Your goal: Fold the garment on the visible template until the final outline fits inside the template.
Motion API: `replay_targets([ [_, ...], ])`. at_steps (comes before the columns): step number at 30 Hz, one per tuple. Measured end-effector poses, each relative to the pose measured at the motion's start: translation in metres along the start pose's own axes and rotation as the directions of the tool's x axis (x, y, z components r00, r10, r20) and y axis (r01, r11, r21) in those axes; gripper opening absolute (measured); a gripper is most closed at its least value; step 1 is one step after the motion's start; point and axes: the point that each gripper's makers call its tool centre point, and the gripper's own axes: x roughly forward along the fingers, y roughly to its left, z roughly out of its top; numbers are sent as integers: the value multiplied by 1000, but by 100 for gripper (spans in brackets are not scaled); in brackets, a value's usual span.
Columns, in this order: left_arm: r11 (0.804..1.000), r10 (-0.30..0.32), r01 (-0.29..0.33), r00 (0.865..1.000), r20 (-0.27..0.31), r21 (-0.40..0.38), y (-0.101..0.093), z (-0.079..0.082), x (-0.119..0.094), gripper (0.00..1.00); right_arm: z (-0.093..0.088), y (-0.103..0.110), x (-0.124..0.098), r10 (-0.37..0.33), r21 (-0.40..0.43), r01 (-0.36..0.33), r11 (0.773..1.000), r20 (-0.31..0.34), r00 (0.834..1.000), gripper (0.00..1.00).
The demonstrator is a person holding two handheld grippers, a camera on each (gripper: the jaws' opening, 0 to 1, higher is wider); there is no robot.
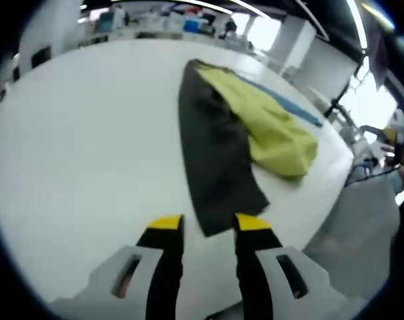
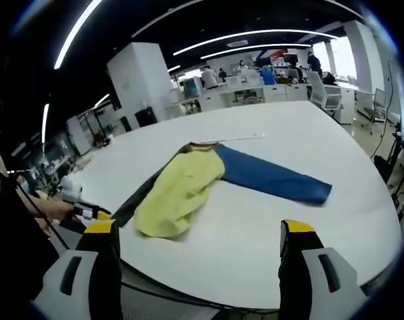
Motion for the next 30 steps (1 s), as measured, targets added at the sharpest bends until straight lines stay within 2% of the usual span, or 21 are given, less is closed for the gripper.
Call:
replay_targets([
  [6,1000,7,-7,1000,-13,28,-5,0,3,23,-1,-1,0,-3,-1,3,1000,-2,1000,100],
  [14,986,40,-35,999,-27,166,-17,1,3,14,-1,0,1,-1,-7,0,1000,-9,1000,100],
  [19,967,64,-57,998,-22,249,-19,3,1,10,-1,0,1,-1,-5,1,1000,-6,1000,100],
  [30,961,60,-52,998,-19,271,-25,5,1,0,-2,0,0,-5,4,5,1000,-5,1000,100],
])
